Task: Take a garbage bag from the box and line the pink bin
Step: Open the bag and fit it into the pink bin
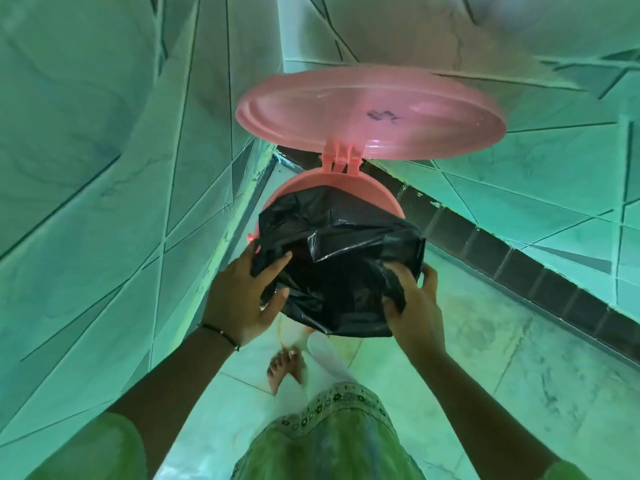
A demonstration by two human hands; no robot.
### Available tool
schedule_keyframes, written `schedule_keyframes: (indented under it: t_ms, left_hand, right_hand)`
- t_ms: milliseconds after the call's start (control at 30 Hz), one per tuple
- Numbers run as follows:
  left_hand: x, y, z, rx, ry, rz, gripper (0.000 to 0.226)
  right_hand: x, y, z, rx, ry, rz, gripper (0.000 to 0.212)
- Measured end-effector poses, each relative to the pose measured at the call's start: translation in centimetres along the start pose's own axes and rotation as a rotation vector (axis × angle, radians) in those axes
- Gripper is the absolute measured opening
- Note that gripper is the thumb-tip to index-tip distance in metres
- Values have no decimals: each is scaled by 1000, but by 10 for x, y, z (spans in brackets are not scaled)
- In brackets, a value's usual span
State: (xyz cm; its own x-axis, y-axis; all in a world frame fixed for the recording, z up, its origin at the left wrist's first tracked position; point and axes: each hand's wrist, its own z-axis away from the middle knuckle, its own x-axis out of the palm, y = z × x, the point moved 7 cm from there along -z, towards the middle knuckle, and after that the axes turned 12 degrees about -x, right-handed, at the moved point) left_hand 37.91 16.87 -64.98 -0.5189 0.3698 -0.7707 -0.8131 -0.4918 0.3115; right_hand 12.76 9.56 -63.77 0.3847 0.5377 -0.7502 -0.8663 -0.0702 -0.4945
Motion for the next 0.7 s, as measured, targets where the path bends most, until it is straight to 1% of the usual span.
schedule_keyframes:
  t_ms: [67,100,167,267,400,467,533,633,700]
  left_hand:
    - [6,-14,5,-92,-6,40,61]
    - [7,-19,9,-111,0,68,63]
    - [14,-17,19,-51,7,96,61]
    - [24,-14,32,22,11,81,52]
    - [22,-9,41,51,112,-9,42]
    - [26,-9,39,45,110,-56,37]
    - [29,-14,30,-54,50,-72,35]
    - [26,-19,12,-211,-24,-70,54]
    - [22,-15,-1,-227,-34,-78,68]
  right_hand:
    - [8,4,18,56,16,-21,61]
    - [13,5,26,84,33,-38,59]
    - [19,3,38,134,71,-78,51]
    - [26,-4,50,186,120,-107,31]
    - [28,-8,61,253,165,-137,11]
    - [38,-5,64,303,92,-167,5]
    - [55,-1,64,393,-33,-274,6]
    - [70,4,63,621,-118,-606,7]
    - [76,5,58,674,-160,-738,12]
